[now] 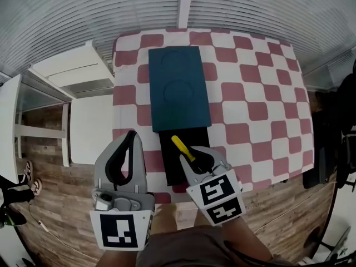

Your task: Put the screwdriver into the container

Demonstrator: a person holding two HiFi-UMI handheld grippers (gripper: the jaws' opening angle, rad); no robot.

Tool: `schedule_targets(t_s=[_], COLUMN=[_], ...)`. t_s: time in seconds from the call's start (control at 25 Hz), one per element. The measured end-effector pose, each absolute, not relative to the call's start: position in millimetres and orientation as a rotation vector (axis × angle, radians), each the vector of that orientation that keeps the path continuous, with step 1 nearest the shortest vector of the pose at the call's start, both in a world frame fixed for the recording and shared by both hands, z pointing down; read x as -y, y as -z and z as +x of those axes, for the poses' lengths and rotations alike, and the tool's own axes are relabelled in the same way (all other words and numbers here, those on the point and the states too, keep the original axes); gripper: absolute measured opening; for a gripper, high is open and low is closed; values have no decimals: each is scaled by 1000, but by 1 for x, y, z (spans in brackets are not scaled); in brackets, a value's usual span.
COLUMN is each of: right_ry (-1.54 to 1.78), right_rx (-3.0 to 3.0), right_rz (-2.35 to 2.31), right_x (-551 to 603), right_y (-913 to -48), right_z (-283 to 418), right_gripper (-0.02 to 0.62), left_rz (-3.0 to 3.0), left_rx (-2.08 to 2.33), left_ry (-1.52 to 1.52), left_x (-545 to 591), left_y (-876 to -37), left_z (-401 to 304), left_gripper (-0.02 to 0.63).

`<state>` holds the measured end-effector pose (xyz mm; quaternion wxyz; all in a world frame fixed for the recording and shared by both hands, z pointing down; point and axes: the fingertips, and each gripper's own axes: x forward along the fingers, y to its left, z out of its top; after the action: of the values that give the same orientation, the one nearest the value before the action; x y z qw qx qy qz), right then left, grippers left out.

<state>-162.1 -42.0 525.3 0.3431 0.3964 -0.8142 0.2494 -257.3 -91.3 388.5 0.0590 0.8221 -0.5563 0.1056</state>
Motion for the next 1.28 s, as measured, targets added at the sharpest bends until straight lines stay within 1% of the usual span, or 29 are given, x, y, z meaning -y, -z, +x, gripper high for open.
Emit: schedule_targets(t_s=[0.16,0.64,0.92,1.08,1.28], right_ry=[-652,-669,-598,-513,-297], right_rx=[2061,2127,2288,2385,2551], right_rz=[961,1000,1099,1141,1261], right_x=[41,45,53,55,67], right_y=[-532,-523,-467,-421,-341], right_z=[-165,-165,-161,-154,-140], right_gripper=[92,97,72,26,26], left_rz=[2476,2487,2560,2607,2668], left_rx=[1683,1697,1726,1751,1780], left_ry=[-318,-294,-237,-198,-117], left_x=[100,97,82,75,71], left_y=[-391,-382,-343,-313,-271], left_z=[-260,-256,-241,-230,-212], left_gripper=[0,0,0,0,0])
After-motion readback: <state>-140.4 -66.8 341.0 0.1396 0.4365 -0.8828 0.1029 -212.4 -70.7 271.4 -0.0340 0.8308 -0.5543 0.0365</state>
